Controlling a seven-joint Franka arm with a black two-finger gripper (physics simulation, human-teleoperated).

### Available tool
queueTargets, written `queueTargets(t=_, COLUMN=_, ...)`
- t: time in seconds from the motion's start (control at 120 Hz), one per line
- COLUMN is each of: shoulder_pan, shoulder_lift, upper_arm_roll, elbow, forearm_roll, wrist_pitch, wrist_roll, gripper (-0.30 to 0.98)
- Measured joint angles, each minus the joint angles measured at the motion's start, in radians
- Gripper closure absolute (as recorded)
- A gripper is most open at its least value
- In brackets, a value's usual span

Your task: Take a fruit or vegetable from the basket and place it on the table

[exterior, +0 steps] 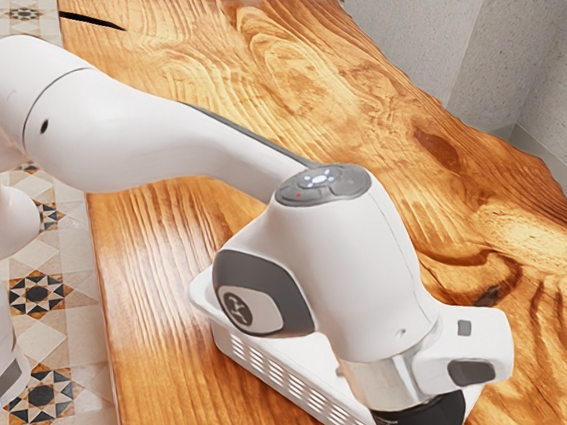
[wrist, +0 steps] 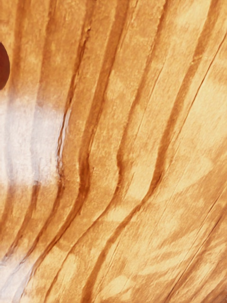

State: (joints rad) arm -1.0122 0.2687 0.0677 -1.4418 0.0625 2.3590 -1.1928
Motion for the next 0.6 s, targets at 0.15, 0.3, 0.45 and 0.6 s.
queueTargets(t=0.15, shoulder_pan=0.000, shoulder_lift=-0.009, upper_arm_roll=0.008, elbow=-0.006, forearm_roll=0.003, wrist_pitch=0.001, wrist_roll=-0.016, gripper=0.02)
queueTargets(t=0.3, shoulder_pan=-0.013, shoulder_lift=-0.039, upper_arm_roll=0.072, elbow=-0.041, forearm_roll=0.000, wrist_pitch=0.000, wrist_roll=-0.027, gripper=0.01)
queueTargets(t=0.45, shoulder_pan=-0.008, shoulder_lift=-0.096, upper_arm_roll=0.308, elbow=-0.126, forearm_roll=-0.022, wrist_pitch=-0.008, wrist_roll=-0.036, gripper=0.00)
queueTargets(t=0.6, shoulder_pan=0.185, shoulder_lift=-0.133, upper_arm_roll=0.403, elbow=-0.134, forearm_roll=-0.180, wrist_pitch=-0.090, wrist_roll=-0.127, gripper=0.00)
